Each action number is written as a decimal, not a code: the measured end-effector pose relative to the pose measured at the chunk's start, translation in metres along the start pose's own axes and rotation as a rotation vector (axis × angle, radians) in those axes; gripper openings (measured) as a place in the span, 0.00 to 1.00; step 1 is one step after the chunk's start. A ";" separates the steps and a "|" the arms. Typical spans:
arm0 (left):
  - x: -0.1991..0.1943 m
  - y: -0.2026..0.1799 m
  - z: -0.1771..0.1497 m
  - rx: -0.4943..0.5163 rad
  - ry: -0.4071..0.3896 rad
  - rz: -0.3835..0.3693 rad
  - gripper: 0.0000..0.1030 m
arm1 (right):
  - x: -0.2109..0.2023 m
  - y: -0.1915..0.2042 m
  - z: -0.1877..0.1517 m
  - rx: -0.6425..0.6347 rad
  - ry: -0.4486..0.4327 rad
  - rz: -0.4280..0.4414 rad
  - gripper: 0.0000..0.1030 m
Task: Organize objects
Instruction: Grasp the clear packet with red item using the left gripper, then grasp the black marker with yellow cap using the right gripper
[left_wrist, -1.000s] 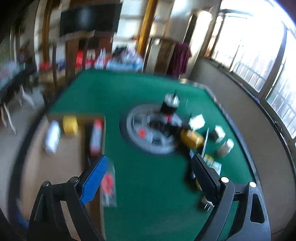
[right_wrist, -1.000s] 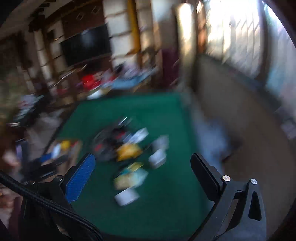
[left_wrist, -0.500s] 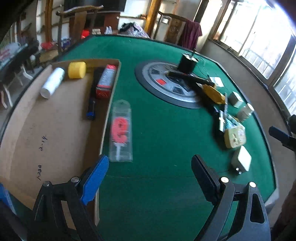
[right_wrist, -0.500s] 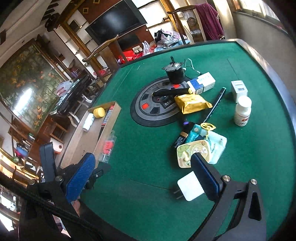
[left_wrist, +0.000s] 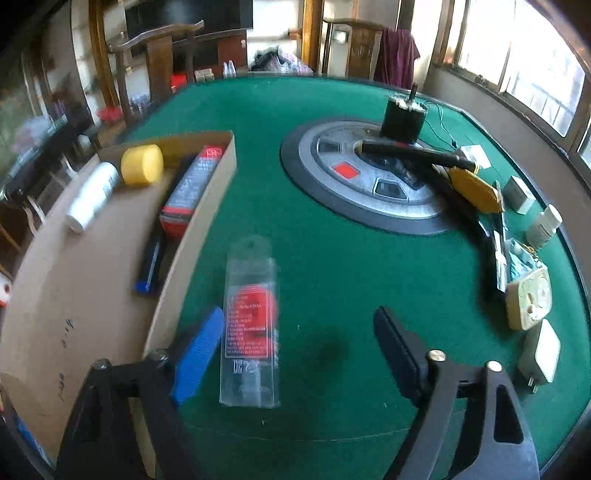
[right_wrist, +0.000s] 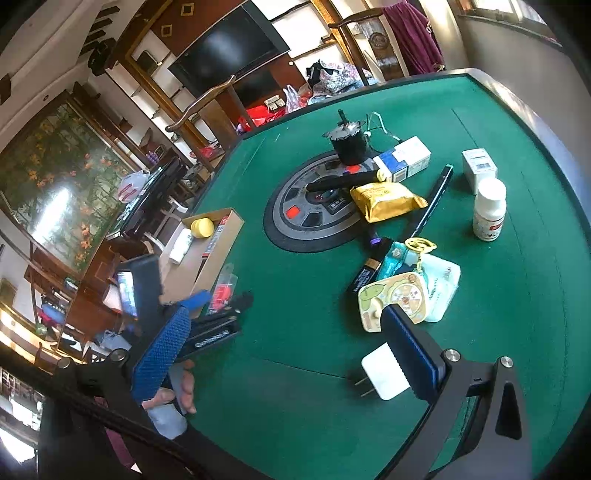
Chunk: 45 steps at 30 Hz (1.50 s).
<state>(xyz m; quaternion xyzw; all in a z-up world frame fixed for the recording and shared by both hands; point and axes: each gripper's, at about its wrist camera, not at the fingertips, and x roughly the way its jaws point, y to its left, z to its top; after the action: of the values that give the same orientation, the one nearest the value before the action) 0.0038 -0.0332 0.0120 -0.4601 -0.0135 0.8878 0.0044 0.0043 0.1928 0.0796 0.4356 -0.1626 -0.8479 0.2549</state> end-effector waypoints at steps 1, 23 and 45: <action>-0.003 -0.004 -0.002 0.031 -0.023 -0.004 0.37 | -0.001 -0.002 0.000 0.001 -0.006 -0.006 1.00; -0.004 -0.005 -0.007 -0.044 -0.093 -0.145 0.24 | 0.060 -0.039 0.102 0.014 0.042 -0.164 1.00; 0.004 0.020 -0.003 -0.158 -0.073 -0.246 0.24 | 0.221 -0.001 0.140 -0.473 0.457 -0.571 0.26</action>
<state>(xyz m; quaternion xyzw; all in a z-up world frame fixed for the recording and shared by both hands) 0.0041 -0.0530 0.0069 -0.4212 -0.1397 0.8929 0.0765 -0.2191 0.0741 0.0134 0.5690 0.2238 -0.7801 0.1325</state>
